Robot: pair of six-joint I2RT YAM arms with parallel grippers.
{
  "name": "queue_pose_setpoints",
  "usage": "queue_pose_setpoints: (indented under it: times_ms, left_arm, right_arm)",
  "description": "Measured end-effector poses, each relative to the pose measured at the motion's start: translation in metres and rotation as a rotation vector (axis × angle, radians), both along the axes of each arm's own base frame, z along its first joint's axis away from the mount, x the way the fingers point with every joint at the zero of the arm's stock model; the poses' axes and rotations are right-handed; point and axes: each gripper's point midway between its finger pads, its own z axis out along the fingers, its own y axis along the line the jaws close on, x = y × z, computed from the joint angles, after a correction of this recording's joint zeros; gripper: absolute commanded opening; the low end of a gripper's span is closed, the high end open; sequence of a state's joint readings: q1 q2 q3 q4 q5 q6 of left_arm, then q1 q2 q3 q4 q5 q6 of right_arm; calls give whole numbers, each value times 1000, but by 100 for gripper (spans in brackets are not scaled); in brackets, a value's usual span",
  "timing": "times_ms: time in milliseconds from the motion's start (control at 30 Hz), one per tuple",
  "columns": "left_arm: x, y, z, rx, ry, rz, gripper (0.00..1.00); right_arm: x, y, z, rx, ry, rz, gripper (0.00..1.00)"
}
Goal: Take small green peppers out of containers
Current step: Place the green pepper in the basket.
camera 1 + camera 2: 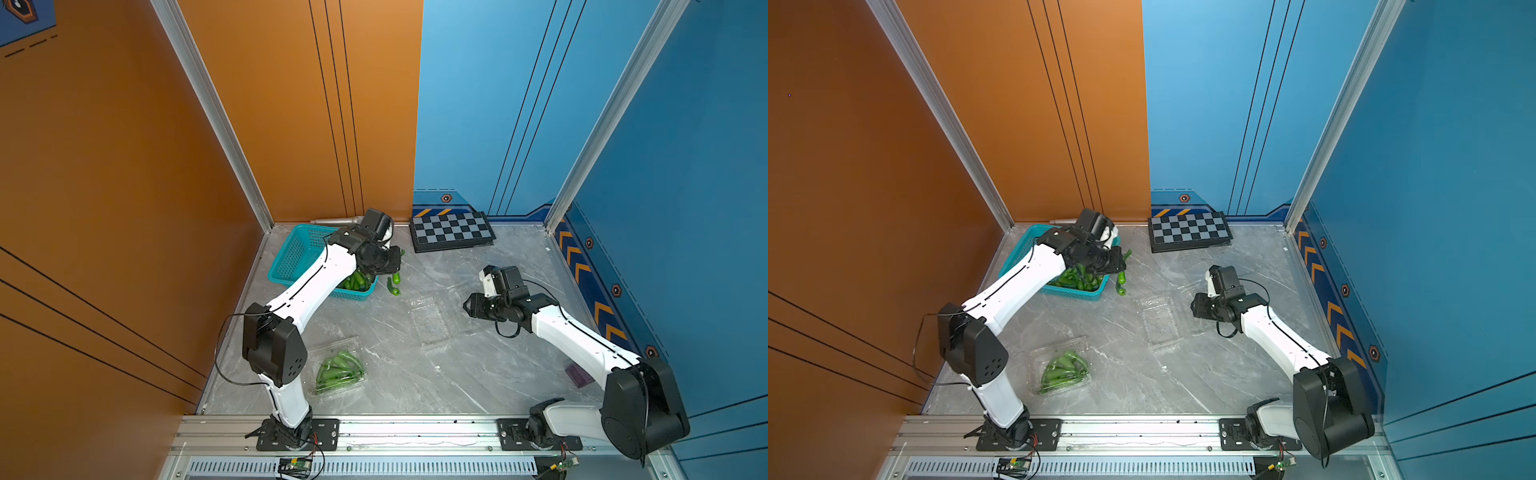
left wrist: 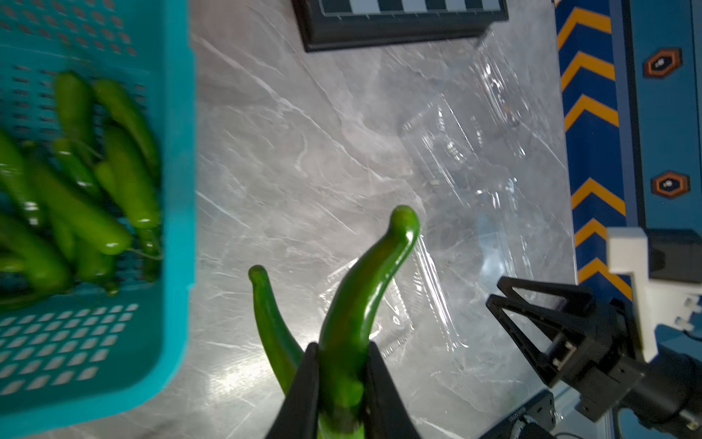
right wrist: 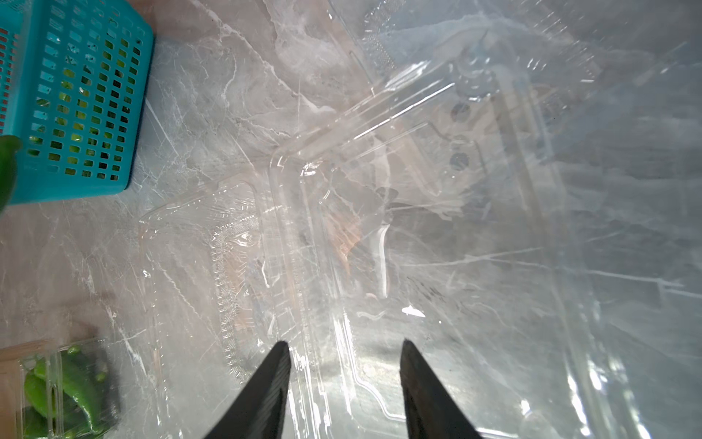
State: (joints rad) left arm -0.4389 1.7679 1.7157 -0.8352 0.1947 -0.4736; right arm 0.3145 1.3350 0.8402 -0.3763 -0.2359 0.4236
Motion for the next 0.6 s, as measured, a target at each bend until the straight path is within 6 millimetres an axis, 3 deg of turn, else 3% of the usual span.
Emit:
queue_pose_setpoints:
  times_ms: [133,333,500,600]
  left_arm:
    - [23,47,1,6,-9,102,4]
    - [43,93,3,15,-19,195,5]
    - [65,117,-16,37,7,245,34]
    - [73,129,-41,66,52,263,35]
  right_arm:
    - [4,4,2,10,-1,9,49]
    - [8,13,3,23,8,30,49]
    - [13,21,0,36,26,49,51]
    - [17,30,-1,42,35,71,52]
